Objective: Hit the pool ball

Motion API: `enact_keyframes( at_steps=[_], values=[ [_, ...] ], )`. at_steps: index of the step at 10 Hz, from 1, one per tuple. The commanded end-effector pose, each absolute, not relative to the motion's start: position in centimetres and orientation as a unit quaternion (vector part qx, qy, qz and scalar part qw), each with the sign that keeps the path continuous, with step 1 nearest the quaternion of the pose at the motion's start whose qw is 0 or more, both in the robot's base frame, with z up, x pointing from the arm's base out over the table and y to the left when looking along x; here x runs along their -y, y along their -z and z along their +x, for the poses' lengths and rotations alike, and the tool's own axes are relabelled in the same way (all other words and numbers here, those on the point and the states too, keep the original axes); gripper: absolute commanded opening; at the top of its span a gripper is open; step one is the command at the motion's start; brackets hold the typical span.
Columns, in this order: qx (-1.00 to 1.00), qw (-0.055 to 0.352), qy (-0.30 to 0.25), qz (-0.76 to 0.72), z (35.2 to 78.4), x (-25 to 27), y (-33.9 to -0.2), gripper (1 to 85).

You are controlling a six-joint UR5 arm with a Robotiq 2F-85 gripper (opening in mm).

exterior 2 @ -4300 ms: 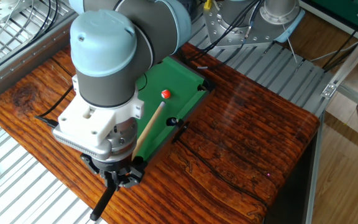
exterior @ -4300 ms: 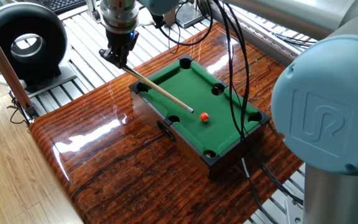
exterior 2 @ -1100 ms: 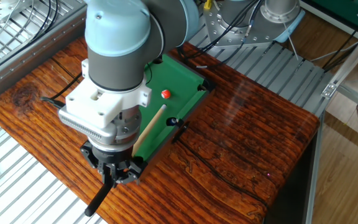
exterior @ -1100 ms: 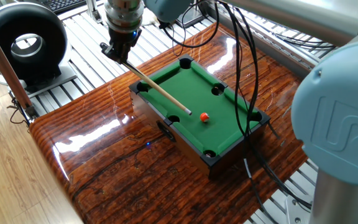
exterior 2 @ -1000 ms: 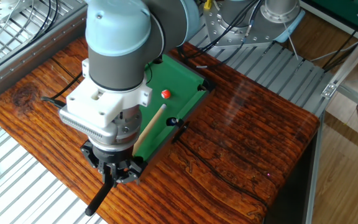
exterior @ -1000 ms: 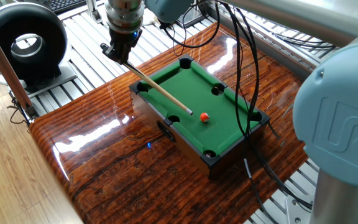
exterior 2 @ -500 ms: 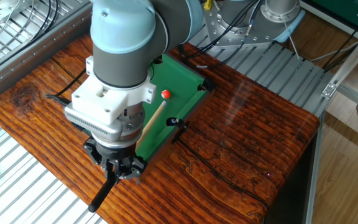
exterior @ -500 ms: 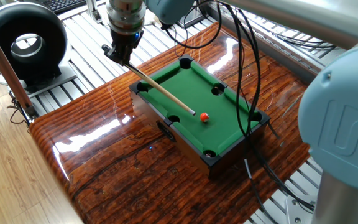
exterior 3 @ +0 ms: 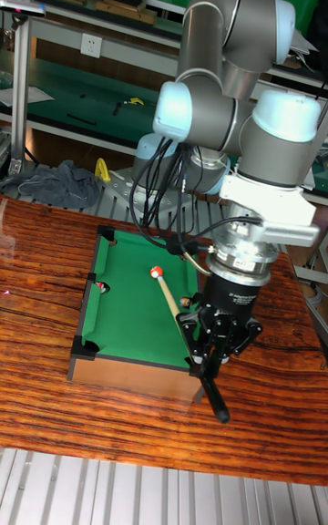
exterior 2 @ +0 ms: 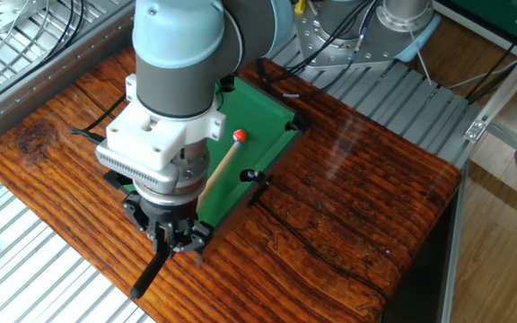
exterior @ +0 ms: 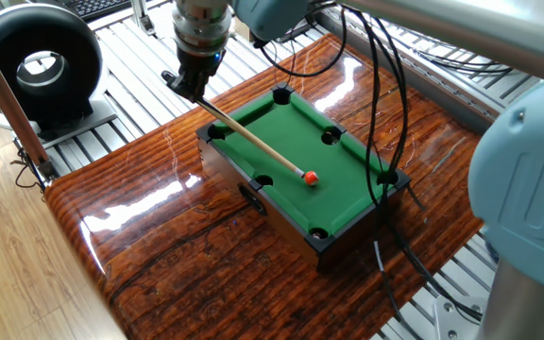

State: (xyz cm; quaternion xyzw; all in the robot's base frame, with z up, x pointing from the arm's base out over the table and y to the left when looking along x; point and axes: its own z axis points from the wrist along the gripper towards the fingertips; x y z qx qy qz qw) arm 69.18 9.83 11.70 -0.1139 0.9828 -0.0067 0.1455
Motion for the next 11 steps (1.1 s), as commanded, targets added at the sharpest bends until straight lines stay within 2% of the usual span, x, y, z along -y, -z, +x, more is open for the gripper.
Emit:
enact_keyframes(
  at_steps=[1, 4, 11],
  values=[
    [-0.984, 0.141, -0.015, -0.107, 67.8, -9.1, -11.0, 1.3],
    [-0.984, 0.134, -0.031, -0.113, 65.9, -8.2, -9.2, 1.3],
    [-0.988, 0.12, -0.063, -0.069, 65.6, -9.8, -9.6, 1.3]
  ],
)
